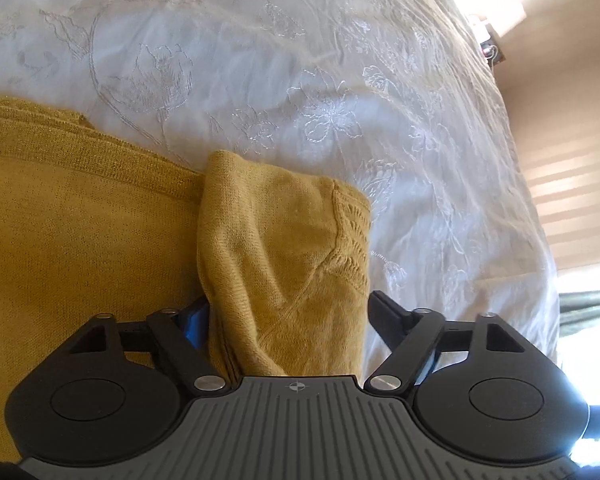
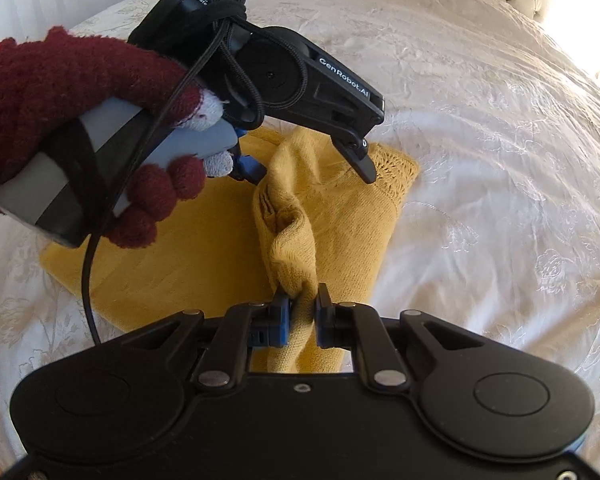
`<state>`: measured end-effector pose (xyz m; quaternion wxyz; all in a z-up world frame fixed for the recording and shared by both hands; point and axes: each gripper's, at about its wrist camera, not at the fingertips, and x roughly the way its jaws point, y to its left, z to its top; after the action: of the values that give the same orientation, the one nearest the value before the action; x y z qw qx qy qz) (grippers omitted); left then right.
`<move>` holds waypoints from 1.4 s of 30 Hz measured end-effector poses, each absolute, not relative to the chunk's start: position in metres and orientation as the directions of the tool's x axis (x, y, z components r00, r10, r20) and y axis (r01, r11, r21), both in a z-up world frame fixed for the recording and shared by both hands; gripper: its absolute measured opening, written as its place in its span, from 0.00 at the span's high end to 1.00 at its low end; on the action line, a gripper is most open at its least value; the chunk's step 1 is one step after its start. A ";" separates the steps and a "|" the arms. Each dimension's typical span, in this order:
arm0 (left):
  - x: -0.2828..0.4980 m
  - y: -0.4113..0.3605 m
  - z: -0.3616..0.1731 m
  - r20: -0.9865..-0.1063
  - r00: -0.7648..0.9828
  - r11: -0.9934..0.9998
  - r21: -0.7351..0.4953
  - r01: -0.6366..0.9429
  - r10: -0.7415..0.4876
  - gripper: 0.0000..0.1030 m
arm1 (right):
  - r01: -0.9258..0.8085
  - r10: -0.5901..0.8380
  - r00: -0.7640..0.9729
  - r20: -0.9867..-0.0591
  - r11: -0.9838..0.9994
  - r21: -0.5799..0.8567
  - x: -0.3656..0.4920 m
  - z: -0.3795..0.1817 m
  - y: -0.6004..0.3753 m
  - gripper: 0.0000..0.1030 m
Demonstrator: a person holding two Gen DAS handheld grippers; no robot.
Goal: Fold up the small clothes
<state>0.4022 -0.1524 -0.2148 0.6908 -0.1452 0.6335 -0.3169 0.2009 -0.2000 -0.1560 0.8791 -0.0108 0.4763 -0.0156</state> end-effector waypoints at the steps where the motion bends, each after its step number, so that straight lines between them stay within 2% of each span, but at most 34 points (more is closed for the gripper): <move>1: 0.403 -0.151 -0.215 -0.790 0.012 0.767 -0.591 0.251 -0.612 0.63 | 0.022 -0.036 0.543 -0.839 0.999 -0.029 0.199 -0.155 -0.199 0.83; 3: 0.405 -0.149 -0.213 -0.810 0.043 0.788 -0.555 0.265 -0.585 0.89 | 0.031 -0.041 0.540 -0.841 0.999 -0.028 0.198 -0.155 -0.197 0.83; 5: 0.404 -0.145 -0.208 -0.791 0.055 0.768 -0.572 0.290 -0.610 0.89 | 0.031 -0.042 0.545 -0.837 0.999 -0.030 0.195 -0.151 -0.192 0.83; 10: 0.395 -0.137 -0.165 -0.792 0.113 0.732 -0.486 0.478 -0.600 0.90 | 0.026 -0.032 0.577 -0.816 0.999 -0.020 0.192 -0.129 -0.176 0.83; 16: 0.403 -0.088 -0.114 -0.764 0.165 0.688 -0.437 0.579 -0.624 0.90 | -0.044 0.079 0.628 -0.774 0.997 0.066 0.204 -0.103 -0.130 0.83; 19: 0.413 -0.062 -0.117 -0.789 0.177 0.703 -0.390 0.595 -0.588 0.89 | -0.090 0.139 0.611 -0.779 0.990 0.106 0.219 -0.110 -0.099 0.83; 25: 0.428 -0.014 -0.157 -0.864 0.167 0.770 -0.316 0.554 -0.475 0.89 | -0.157 0.174 0.510 -0.843 0.982 0.107 0.245 -0.152 -0.049 0.83; 28: 0.429 0.003 -0.171 -0.868 0.158 0.784 -0.330 0.526 -0.471 0.89 | -0.163 0.172 0.470 -0.866 0.981 0.106 0.246 -0.165 -0.039 0.83; 29: 0.429 0.005 -0.175 -0.866 0.159 0.787 -0.336 0.518 -0.475 0.89 | -0.161 0.168 0.461 -0.871 0.981 0.104 0.246 -0.168 -0.036 0.82; 31: 0.431 0.007 -0.179 -0.865 0.175 0.794 -0.330 0.510 -0.471 0.85 | -0.163 0.179 0.440 -0.880 0.980 0.118 0.247 -0.172 -0.031 0.73; 34: 0.436 0.005 -0.182 -0.863 0.211 0.798 -0.298 0.524 -0.460 0.84 | -0.189 0.239 0.429 -0.871 0.967 0.172 0.244 -0.169 -0.025 0.69; 38: 0.445 0.001 -0.180 -0.868 0.273 0.805 -0.211 0.555 -0.416 0.80 | -0.177 0.258 0.453 -0.853 0.964 0.197 0.231 -0.158 -0.028 0.58; 39: 0.448 0.000 -0.181 -0.871 0.280 0.805 -0.194 0.561 -0.404 0.76 | -0.165 0.258 0.460 -0.850 0.965 0.203 0.227 -0.155 -0.030 0.56; 42: 0.454 -0.003 -0.184 -0.878 0.294 0.796 -0.146 0.588 -0.378 0.73 | -0.116 0.235 0.484 -0.843 0.972 0.205 0.219 -0.147 -0.045 0.54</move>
<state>0.4543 -0.0032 -0.1841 0.7977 0.1027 0.5113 -0.3028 0.2193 -0.0452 -0.1469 0.8593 0.0600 0.4976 0.1021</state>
